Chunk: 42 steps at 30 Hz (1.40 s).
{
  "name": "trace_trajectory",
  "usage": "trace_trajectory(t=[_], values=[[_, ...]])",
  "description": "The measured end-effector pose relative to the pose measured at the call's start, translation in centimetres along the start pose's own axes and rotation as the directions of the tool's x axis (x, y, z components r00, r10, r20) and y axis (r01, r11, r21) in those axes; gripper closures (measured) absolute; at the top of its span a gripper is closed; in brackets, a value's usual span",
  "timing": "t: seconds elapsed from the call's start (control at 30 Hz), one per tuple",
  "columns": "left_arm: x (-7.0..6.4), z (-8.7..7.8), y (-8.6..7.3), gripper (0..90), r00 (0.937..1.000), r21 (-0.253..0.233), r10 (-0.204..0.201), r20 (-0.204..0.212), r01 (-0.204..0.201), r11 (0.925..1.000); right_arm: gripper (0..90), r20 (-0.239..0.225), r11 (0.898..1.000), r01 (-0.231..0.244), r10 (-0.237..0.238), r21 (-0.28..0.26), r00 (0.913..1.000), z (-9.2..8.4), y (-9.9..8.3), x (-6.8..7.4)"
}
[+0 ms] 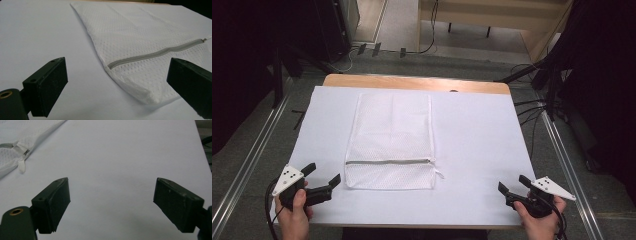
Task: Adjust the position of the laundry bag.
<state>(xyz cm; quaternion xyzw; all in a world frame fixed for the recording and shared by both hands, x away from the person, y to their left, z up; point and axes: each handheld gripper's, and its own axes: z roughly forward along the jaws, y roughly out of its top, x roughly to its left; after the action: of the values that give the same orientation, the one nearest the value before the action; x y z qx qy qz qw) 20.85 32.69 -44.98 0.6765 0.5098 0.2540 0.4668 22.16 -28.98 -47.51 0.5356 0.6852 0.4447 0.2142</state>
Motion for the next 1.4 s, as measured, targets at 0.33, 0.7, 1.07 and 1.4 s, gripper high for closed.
trace_trajectory(t=[0.33,0.7,1.07,1.4], values=[[-0.2,0.1,0.0,3.7,0.9994,0.003,0.025,-0.026,-0.025,0.9997,19.5,0.0,0.997,0.038,-0.038,0.063,0.9993,2.2,2.7,2.8],[0.1,0.2,0.0,3.7,0.9998,0.009,0.014,-0.011,-0.014,0.9999,45.0,-0.138,0.997,0.076,-0.079,-0.03,0.9872,7.6,6.6,7.6],[0.0,0.4,0.0,3.7,0.9997,0.012,0.024,-0.005,-0.024,0.9996,62.4,-0.213,0.994,0.09,-0.075,0.062,0.9743,13.2,8.8,12.1],[0.0,0.5,0.0,3.8,0.9997,0.021,0.026,0.0,-0.026,0.9994,55.7,-0.232,0.978,0.033,0.016,0.207,0.9725,16.4,9.2,14.5]])
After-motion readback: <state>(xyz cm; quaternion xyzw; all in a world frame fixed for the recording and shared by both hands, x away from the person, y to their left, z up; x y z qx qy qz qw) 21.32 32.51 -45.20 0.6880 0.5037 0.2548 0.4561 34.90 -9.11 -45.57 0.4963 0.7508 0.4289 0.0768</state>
